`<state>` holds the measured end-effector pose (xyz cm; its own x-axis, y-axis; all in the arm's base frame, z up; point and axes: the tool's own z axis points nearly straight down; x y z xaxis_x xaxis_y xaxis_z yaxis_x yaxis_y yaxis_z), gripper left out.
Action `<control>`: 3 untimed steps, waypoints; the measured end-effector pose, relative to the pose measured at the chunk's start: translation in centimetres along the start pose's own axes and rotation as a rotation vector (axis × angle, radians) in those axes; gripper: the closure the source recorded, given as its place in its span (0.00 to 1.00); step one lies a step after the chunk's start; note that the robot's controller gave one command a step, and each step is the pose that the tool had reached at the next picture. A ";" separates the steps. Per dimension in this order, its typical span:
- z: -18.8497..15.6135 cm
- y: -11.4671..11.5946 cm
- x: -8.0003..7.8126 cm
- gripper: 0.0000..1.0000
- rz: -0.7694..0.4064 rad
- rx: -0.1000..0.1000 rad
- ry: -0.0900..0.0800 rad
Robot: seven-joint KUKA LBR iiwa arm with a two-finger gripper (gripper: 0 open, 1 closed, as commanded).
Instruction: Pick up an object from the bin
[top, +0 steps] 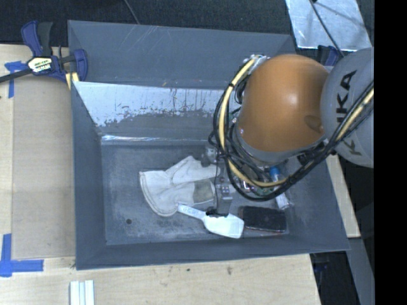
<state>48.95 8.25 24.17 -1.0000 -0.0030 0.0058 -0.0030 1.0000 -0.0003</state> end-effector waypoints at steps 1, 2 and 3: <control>-0.4 -0.1 -0.2 0.00 0.003 -0.001 -0.009; 5.0 -1.3 -1.5 0.00 -0.008 -0.002 -0.015; 7.2 -1.9 -1.9 0.00 -0.005 -0.001 -0.011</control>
Offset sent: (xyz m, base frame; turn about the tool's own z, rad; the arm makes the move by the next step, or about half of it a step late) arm 0.0260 -0.0289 -0.1163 -0.0190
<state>50.82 6.31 16.99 -1.0000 -0.0084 -0.0049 -0.0084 1.0000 0.0008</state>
